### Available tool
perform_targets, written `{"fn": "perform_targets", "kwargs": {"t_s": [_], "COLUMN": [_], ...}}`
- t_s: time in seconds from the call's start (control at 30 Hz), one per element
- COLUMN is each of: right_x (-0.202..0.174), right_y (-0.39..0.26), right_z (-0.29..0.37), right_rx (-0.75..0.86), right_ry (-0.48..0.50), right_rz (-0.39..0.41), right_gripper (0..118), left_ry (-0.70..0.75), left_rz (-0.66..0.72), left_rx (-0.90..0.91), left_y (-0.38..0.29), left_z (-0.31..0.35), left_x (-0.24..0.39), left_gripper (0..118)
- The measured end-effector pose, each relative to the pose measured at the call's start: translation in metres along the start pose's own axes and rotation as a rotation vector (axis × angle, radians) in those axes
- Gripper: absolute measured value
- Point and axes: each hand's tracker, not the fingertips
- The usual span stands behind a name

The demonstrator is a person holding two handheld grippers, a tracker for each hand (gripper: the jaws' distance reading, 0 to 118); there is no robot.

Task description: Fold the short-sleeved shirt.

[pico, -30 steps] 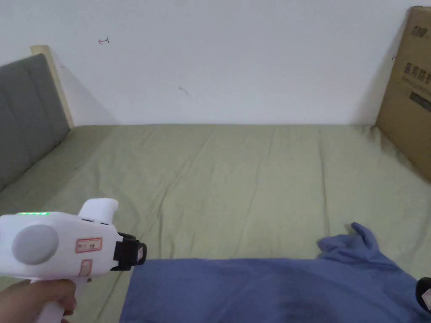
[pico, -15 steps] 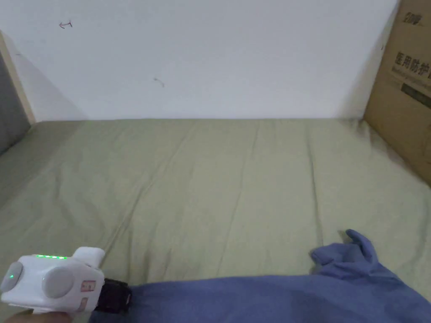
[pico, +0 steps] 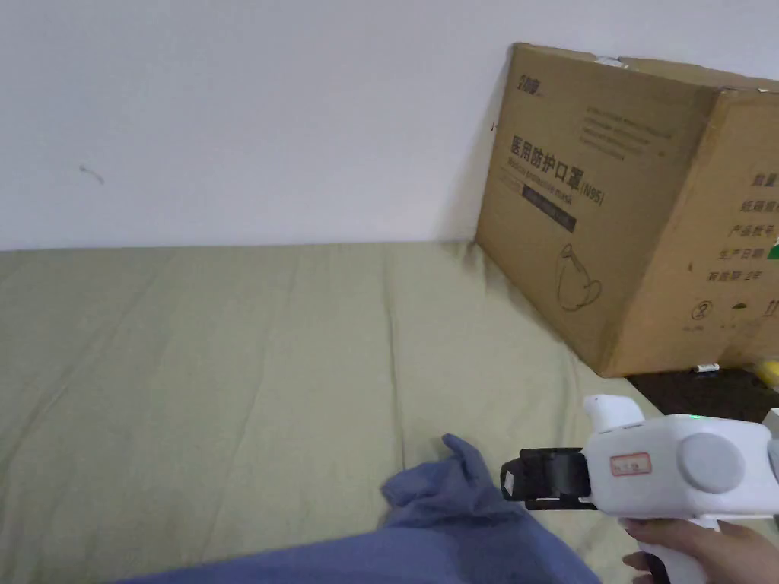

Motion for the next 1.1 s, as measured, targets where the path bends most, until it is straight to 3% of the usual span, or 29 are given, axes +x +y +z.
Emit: {"fn": "perform_targets", "kwargs": {"t_s": [0.17, 0.33, 0.37, 0.4, 0.43, 0.47, 0.57, 0.6, 0.63, 0.83, 1.1], "right_x": [0.012, -0.004, -0.008, -0.011, -0.016, -0.021, -0.027, -0.025, -0.024, -0.006, -0.008], "right_y": [0.033, 0.038, 0.036, 0.029, 0.026, 0.024, 0.021, 0.021, 0.02, 0.021, 0.03], "right_z": [-0.07, -0.122, -0.128, -0.129, -0.13, -0.126, -0.109, -0.105, -0.1, -0.049, 0.015], "right_rx": [-0.144, -0.255, -0.285, -0.289, -0.296, -0.259, -0.219, -0.214, -0.212, 0.0, 0.225], "right_ry": [-0.12, -0.147, -0.147, -0.152, -0.178, -0.223, -0.171, -0.154, -0.137, -0.049, -0.048], "right_rz": [-0.067, 0.004, 0.019, 0.032, 0.061, 0.109, 0.122, 0.116, 0.094, -0.047, -0.056], "right_gripper": [117, 113, 104, 88, 86, 73, 50, 13, 1, 1, 1], "left_ry": [0.017, 0.014, 0.013, 0.012, 0.008, 0.005, 0.0, -0.002, -0.001, -0.026, -0.043], "left_rz": [0.003, 0.008, 0.008, 0.007, 0.006, 0.005, 0.013, 0.019, 0.026, 0.138, 0.17], "left_rx": [-0.028, -0.067, -0.073, -0.081, -0.087, -0.087, -0.094, -0.094, -0.093, 0.024, 0.187], "left_y": [-0.005, -0.013, -0.013, -0.013, -0.014, -0.014, -0.013, -0.012, -0.012, 0.006, 0.037], "left_z": [-0.005, -0.017, -0.019, -0.021, -0.021, -0.022, -0.024, -0.023, -0.023, -0.002, 0.034], "left_x": [0.004, 0.007, 0.006, 0.006, 0.005, 0.005, 0.003, 0.003, 0.002, -0.008, -0.01], "left_gripper": [1, 1, 1, 1, 1, 1, 2, 1, 1, 1, 1]}}
